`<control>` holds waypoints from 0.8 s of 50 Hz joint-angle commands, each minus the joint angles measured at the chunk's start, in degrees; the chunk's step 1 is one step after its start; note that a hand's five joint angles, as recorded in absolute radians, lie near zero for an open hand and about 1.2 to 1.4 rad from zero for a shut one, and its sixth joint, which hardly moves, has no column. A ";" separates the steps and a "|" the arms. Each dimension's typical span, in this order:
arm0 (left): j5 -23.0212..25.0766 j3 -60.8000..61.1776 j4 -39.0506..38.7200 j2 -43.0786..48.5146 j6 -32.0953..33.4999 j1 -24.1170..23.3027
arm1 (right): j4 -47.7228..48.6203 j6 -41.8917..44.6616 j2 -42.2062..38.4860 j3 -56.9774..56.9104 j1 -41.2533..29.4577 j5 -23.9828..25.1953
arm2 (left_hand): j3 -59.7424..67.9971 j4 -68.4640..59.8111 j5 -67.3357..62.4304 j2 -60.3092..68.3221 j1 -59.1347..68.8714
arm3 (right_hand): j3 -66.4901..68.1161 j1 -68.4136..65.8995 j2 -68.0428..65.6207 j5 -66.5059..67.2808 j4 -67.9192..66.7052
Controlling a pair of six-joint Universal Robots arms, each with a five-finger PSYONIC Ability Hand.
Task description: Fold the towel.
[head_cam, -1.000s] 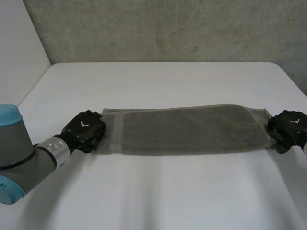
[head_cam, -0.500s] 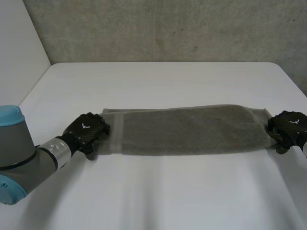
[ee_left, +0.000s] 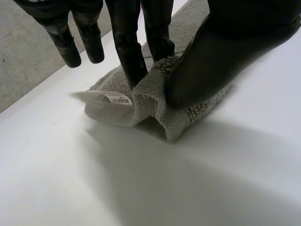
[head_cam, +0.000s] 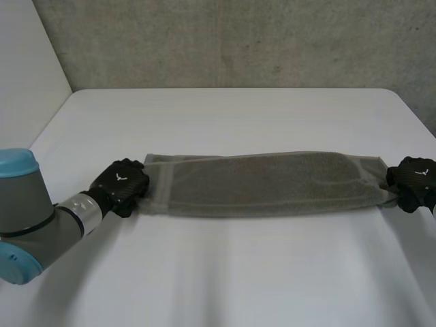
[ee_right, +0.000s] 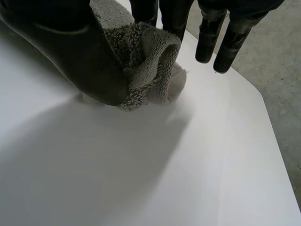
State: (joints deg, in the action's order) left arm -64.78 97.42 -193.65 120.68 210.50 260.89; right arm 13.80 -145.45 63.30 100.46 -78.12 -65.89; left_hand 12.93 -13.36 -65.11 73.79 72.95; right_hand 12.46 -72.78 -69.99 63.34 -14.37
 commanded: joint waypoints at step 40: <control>0.71 4.89 1.52 -7.65 -0.45 3.39 | -5.10 1.76 11.05 3.15 4.90 3.75 | -2.93 3.36 -4.89 6.21 7.05 | -2.46 61.69 58.91 -62.25 4.37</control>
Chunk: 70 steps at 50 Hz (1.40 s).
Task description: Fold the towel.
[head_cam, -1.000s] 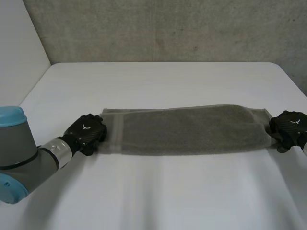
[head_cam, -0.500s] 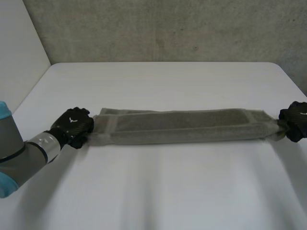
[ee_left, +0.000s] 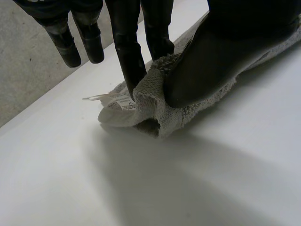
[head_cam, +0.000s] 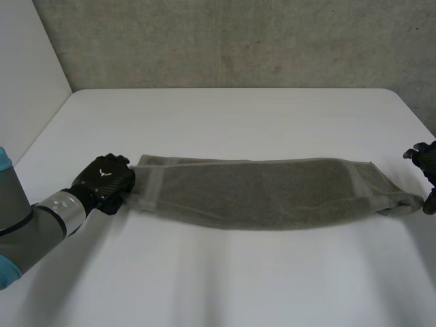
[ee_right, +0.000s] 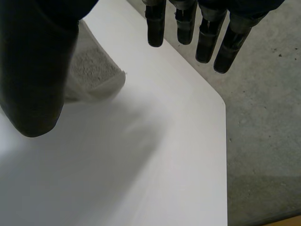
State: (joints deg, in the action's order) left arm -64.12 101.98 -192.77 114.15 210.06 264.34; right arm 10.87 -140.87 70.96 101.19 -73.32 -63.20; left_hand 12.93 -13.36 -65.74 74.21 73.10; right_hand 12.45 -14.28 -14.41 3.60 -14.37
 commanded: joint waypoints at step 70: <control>0.05 0.42 5.03 -4.38 -0.09 3.47 | 1.79 -1.34 0.41 8.06 -2.09 3.08 | -2.93 3.36 -4.26 5.79 6.90 | -2.45 -65.66 -65.53 66.35 4.37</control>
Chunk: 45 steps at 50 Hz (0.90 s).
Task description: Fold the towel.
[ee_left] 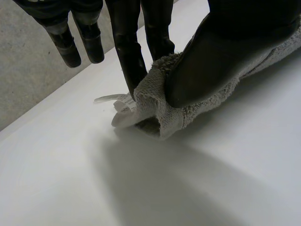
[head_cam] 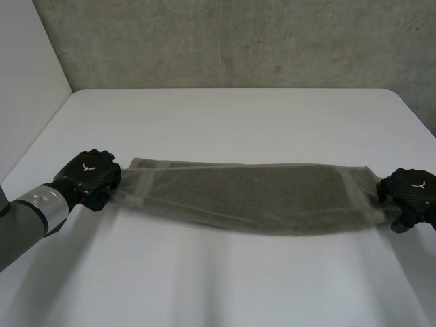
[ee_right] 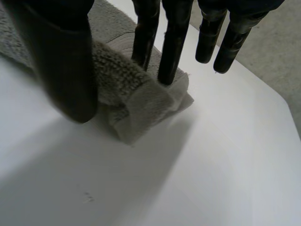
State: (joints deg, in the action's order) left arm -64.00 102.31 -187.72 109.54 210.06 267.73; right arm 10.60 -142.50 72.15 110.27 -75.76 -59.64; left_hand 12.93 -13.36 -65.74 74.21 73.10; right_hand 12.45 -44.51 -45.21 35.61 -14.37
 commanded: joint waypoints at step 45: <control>2.92 -0.62 0.87 -11.46 -15.45 -0.72 | -10.60 -11.84 6.51 -27.21 -12.48 1.72 | -2.93 3.36 61.49 -59.96 -58.85 | -2.45 -35.49 -34.79 34.39 4.37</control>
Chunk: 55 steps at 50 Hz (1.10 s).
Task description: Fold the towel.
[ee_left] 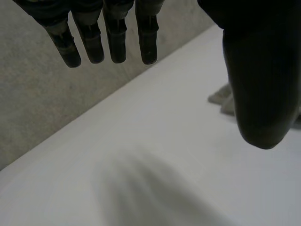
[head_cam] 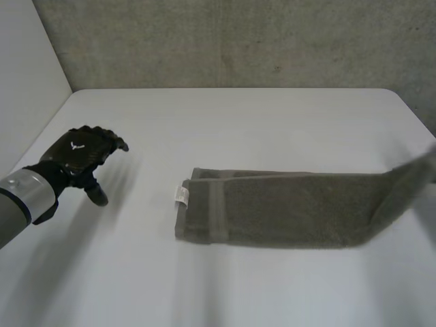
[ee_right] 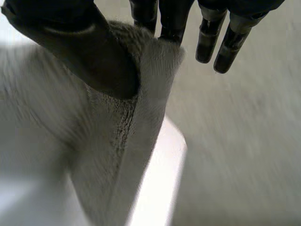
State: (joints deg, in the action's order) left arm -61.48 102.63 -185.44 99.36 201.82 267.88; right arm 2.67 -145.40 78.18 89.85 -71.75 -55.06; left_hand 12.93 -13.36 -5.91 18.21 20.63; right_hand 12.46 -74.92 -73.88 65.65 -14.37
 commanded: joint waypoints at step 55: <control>-2.33 -14.83 -4.23 13.58 -29.20 -30.23 | 5.24 -10.17 -3.03 18.16 -33.02 -19.13 | -2.93 3.36 -1.03 -1.27 -3.68 | -2.46 64.92 63.88 -65.65 4.37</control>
State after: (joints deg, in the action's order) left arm -63.12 87.88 -189.97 110.99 173.82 240.37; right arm 7.24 -156.74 75.56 104.35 -106.38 -76.35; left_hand 12.93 -13.36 -6.16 17.71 20.44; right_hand 12.46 -14.32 -14.54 3.56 -14.37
